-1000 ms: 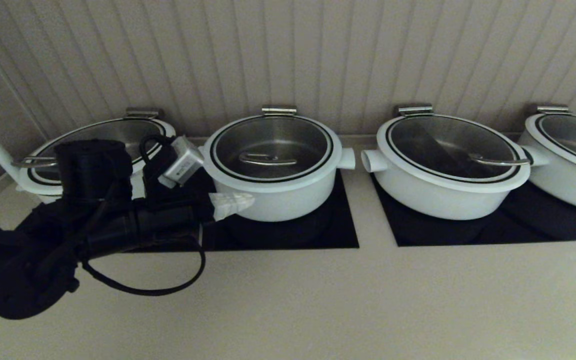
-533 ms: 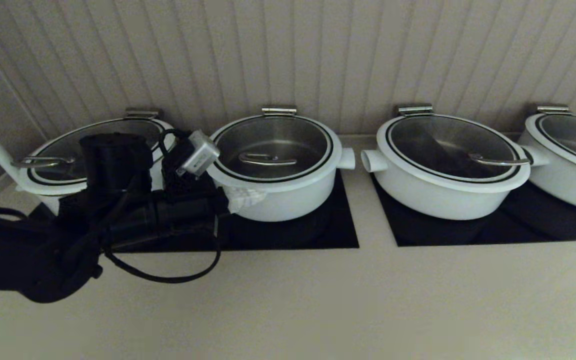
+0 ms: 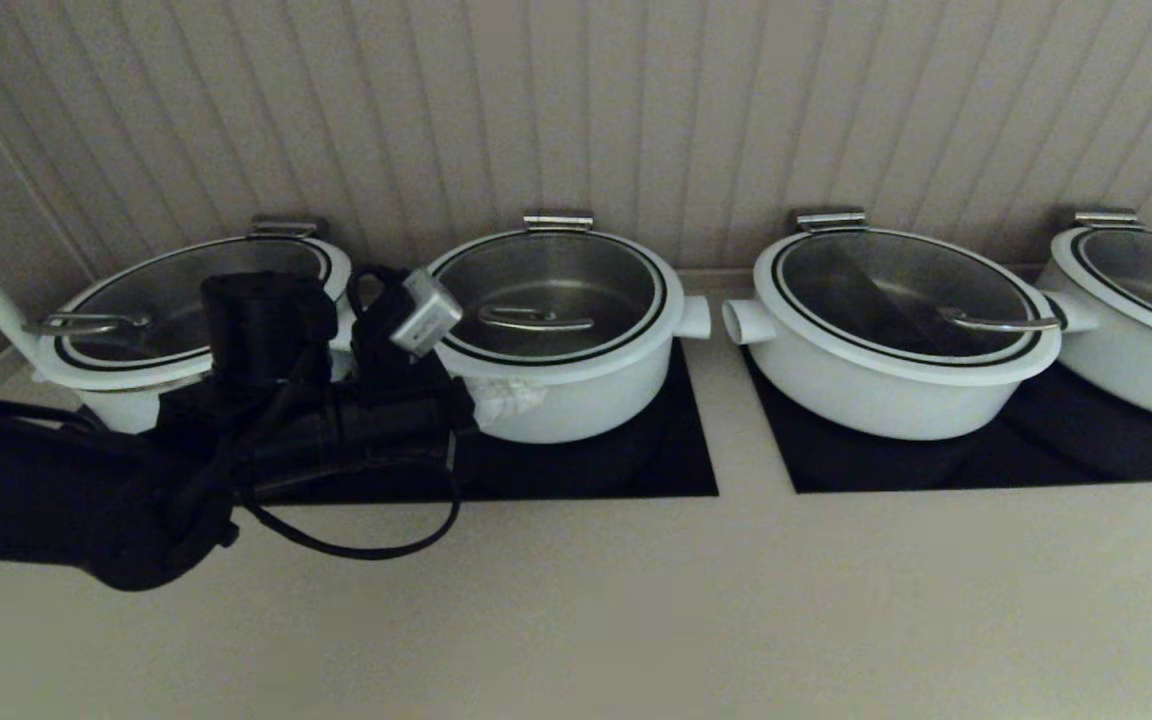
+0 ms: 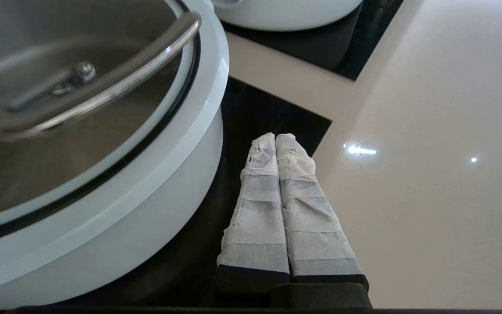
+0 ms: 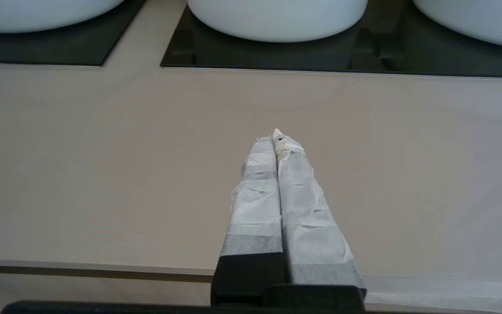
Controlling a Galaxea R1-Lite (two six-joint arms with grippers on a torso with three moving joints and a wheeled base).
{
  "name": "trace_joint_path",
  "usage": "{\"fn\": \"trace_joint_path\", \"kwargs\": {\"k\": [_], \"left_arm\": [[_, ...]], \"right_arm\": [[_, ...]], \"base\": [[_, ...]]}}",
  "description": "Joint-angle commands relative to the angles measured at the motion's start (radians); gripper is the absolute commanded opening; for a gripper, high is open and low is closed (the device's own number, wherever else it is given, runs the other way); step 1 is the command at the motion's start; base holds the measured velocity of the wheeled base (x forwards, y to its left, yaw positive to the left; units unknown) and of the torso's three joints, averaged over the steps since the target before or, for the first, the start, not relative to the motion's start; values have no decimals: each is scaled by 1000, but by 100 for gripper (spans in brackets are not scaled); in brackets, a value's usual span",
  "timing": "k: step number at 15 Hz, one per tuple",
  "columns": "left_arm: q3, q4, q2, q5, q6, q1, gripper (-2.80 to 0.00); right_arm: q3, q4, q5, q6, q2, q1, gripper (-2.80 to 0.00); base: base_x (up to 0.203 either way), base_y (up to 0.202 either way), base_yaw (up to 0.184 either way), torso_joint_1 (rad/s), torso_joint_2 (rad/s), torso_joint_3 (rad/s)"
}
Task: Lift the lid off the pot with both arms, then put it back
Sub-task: Open the food pot lid a small opening with the left arm
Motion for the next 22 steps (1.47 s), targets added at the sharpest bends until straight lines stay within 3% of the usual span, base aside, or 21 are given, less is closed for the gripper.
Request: {"fn": "trace_joint_path", "kwargs": {"k": [1, 10, 22], "left_arm": [[-3, -18, 21, -2, 2, 0, -280], [-74, -68, 75, 89, -1, 1, -280], [-122, -68, 96, 92, 3, 30, -280]], "right_arm": [[0, 0, 1, 0, 0, 0, -280], [0, 0, 1, 0, 0, 0, -280], [0, 0, 2, -10, 0, 0, -280]], "base": [[0, 0, 0, 0, 0, 0], [0, 0, 0, 0, 0, 0], [0, 0, 0, 0, 0, 0]]}}
